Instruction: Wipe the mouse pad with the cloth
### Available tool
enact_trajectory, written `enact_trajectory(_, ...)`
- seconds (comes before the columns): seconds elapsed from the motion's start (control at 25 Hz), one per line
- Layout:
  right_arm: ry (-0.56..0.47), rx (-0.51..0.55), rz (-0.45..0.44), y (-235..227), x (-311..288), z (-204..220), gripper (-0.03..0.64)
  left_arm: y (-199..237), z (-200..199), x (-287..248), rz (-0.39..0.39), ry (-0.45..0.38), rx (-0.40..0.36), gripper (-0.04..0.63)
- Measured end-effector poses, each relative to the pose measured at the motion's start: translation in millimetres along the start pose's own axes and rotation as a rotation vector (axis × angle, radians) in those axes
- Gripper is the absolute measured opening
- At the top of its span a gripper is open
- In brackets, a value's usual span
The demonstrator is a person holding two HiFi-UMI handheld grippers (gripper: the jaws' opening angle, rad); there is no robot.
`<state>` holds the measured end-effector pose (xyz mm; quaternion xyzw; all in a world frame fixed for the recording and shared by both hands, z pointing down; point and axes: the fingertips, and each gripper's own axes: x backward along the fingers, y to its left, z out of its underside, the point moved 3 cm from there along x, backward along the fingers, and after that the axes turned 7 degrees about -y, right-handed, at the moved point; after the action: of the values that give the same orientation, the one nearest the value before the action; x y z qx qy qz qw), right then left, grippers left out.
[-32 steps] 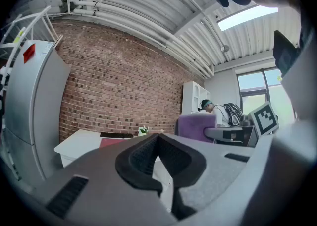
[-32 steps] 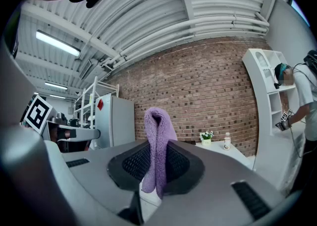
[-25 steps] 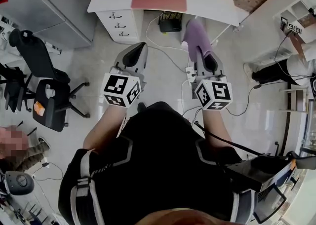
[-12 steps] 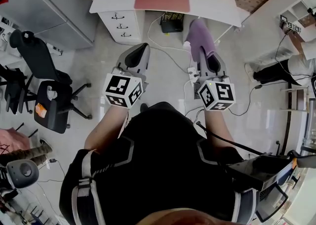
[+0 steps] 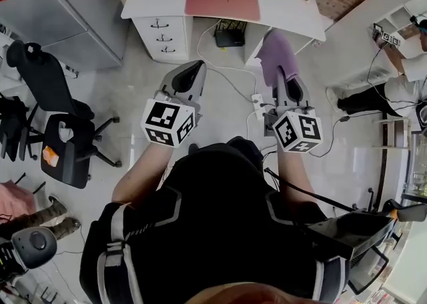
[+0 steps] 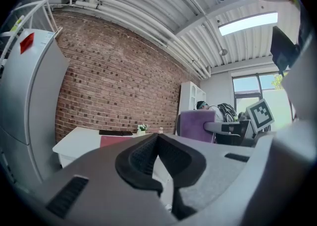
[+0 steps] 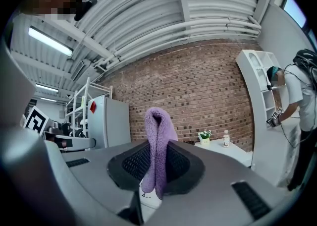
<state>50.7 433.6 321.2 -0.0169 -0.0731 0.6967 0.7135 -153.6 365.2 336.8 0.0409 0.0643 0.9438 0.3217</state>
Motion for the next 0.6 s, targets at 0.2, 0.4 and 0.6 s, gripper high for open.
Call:
enact_trajectory(0.2,0.021,0.016,0.004,-1.9,-13.5,3.5,0.058,13.2,0.9,-5.7,-0.016,-0.01,0.01,0.005)
enact_trajectory(0.4,0.029,-0.005,0.0,-21.9,-45.5,10.7,0.058,29.8,4.5,-32.6,-0.037,-0.006,0.012,0.004)
enact_trajectory(0.6,0.031,-0.013,-0.019,-51.3,-86.0,12.7,0.057,43.5,4.1,-77.4,-0.055,0.006,0.01,0.005)
